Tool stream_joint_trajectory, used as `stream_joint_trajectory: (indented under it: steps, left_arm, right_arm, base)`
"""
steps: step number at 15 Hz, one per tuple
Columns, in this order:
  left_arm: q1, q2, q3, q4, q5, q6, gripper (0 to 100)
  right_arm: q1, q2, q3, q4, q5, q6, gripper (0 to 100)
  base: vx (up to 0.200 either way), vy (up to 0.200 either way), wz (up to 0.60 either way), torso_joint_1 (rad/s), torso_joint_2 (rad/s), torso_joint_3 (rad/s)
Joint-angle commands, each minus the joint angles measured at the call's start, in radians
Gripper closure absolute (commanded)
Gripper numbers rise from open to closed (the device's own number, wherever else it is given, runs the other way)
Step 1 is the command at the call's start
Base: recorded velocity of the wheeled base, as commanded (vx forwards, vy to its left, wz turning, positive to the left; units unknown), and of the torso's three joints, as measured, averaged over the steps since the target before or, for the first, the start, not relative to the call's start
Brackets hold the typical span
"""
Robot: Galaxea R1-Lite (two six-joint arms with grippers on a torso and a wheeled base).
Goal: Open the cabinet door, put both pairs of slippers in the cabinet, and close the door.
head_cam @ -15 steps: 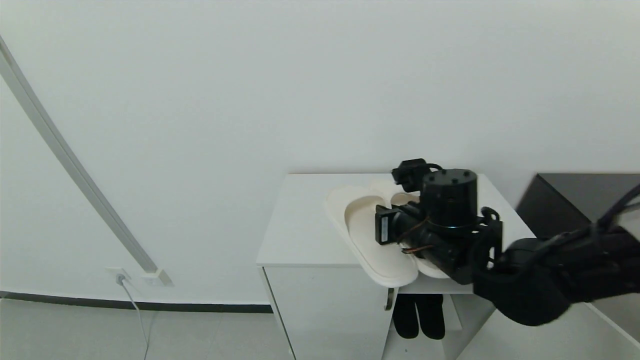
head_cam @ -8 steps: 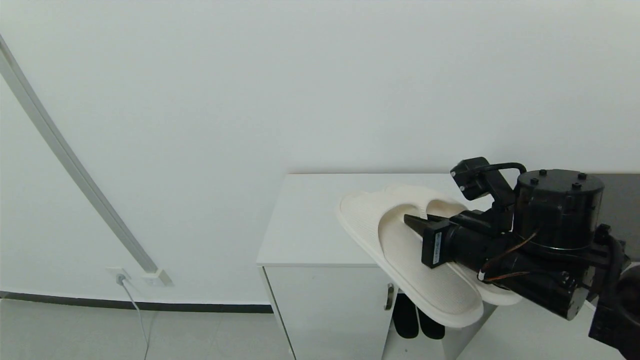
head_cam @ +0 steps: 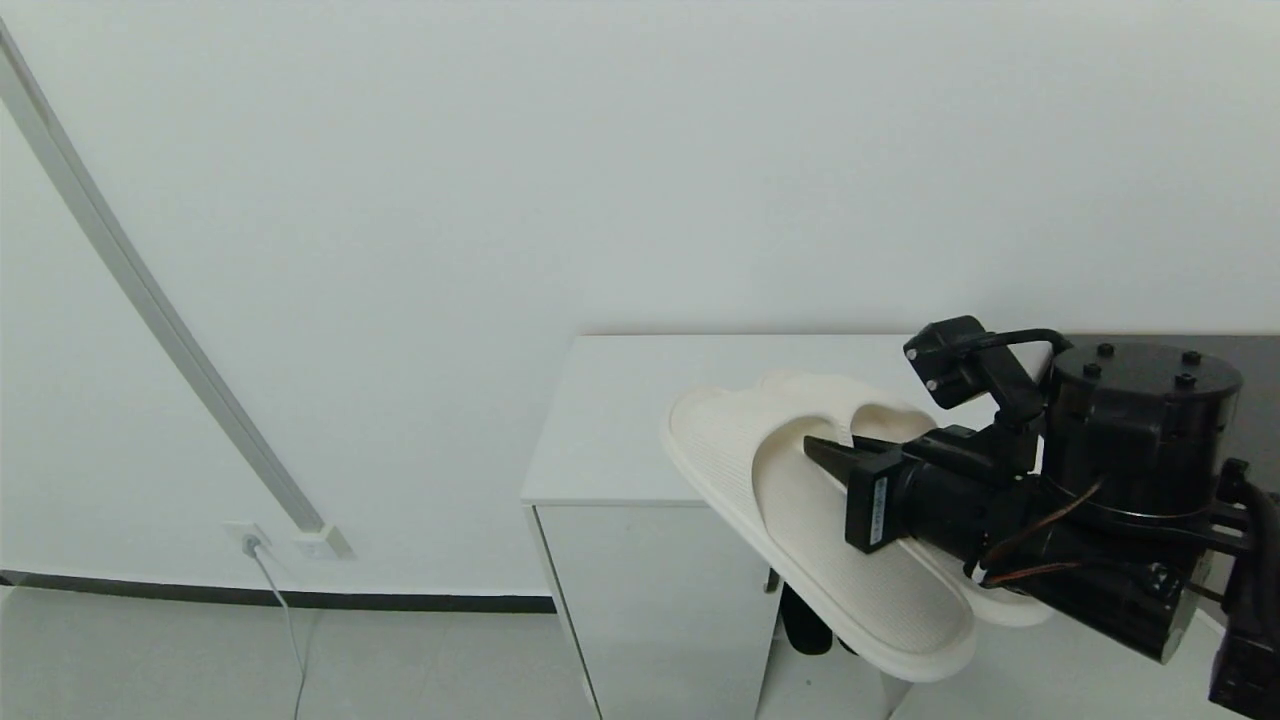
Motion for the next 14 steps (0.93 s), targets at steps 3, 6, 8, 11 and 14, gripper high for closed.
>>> stream_joint_trajectory:
  steps: [3, 6, 8, 11, 14]
  left_arm:
    - [0.000, 0.000, 0.000, 0.000, 0.000, 0.000, 100]
    - [0.000, 0.000, 0.000, 0.000, 0.000, 0.000, 100]
    - [0.000, 0.000, 0.000, 0.000, 0.000, 0.001, 100]
    - [0.000, 0.000, 0.000, 0.000, 0.000, 0.000, 100]
    - [0.000, 0.000, 0.000, 0.000, 0.000, 0.000, 100]
  right_arm:
    - [0.002, -0.010, 0.015, 0.000, -0.001, 0.000, 100]
    - [0.008, -0.012, 0.016, 0.000, -0.001, -0.001, 100]
    - [0.010, -0.012, 0.018, 0.000, -0.001, -0.001, 100]
    - [0.013, -0.010, 0.021, 0.000, -0.001, -0.001, 100]
    - [0.017, -0.009, 0.021, 0.000, -0.002, 0.000, 100]
  base:
    - [-0.200, 0.000, 0.00, 0.007, 0.00, 0.004]
    - [-0.067, 0.000, 0.00, 0.001, 0.00, 0.001]
    - [0.000, 0.000, 0.00, 0.000, 0.00, 0.000]
    - [0.000, 0.000, 0.00, 0.000, 0.00, 0.000]
    - [0.000, 0.000, 0.00, 0.000, 0.00, 0.000]
